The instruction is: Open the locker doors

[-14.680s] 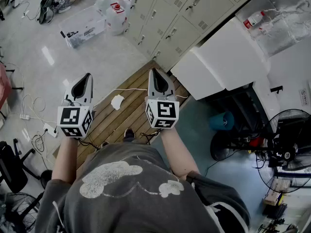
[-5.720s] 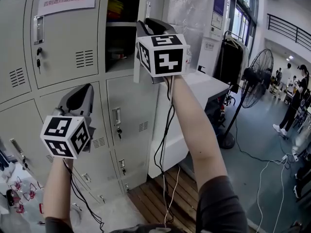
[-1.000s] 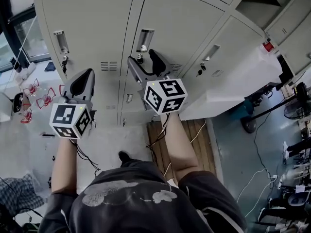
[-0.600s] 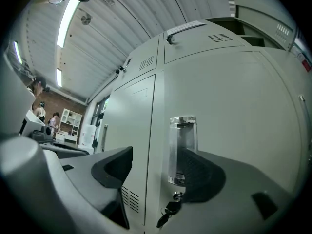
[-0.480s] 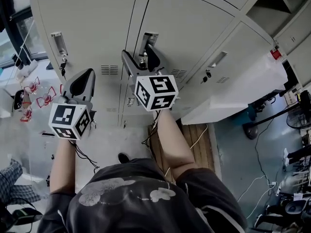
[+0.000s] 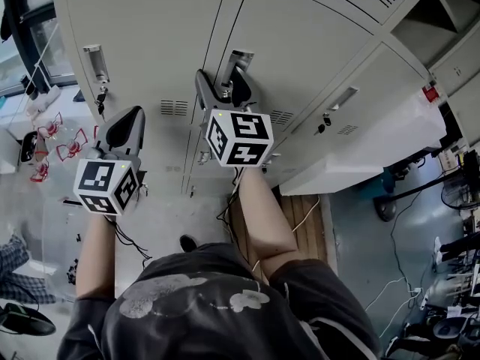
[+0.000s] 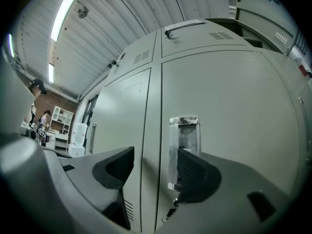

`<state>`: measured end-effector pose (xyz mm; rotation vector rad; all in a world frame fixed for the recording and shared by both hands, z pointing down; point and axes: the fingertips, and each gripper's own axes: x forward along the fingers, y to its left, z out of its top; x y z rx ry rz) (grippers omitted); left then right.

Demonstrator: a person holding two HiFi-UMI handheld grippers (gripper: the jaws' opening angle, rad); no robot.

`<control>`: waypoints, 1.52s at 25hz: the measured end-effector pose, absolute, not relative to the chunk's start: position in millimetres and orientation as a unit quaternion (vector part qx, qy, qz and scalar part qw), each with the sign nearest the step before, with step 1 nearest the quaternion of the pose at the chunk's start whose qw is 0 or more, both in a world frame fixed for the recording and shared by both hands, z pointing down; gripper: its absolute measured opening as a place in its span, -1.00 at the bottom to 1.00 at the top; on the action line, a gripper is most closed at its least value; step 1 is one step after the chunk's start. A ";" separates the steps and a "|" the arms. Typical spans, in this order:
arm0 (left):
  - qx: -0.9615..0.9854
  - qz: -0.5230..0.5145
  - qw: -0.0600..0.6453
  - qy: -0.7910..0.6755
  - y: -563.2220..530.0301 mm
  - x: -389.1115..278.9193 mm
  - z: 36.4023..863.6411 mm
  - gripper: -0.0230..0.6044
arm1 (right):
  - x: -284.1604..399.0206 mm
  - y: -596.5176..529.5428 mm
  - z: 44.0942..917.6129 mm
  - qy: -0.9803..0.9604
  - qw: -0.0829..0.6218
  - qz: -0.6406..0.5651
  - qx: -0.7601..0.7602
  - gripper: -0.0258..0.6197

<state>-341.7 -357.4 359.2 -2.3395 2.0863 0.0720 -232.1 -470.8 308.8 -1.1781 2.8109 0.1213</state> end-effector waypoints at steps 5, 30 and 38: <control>-0.747 0.025 -0.003 0.664 -350.9 -339.8 362.2 -0.90 | -229.4 -470.0 306.4 0.923 0.076 0.007 -0.377 -0.03; -0.783 0.017 0.000 0.622 -305.0 -300.0 358.2 -0.90 | -179.3 -419.3 307.6 0.886 0.050 -0.020 -0.460 -0.50; -0.794 0.014 0.003 0.608 -291.5 -285.7 355.1 -0.90 | -167.7 -407.0 307.4 0.894 0.038 -0.030 -0.445 -0.49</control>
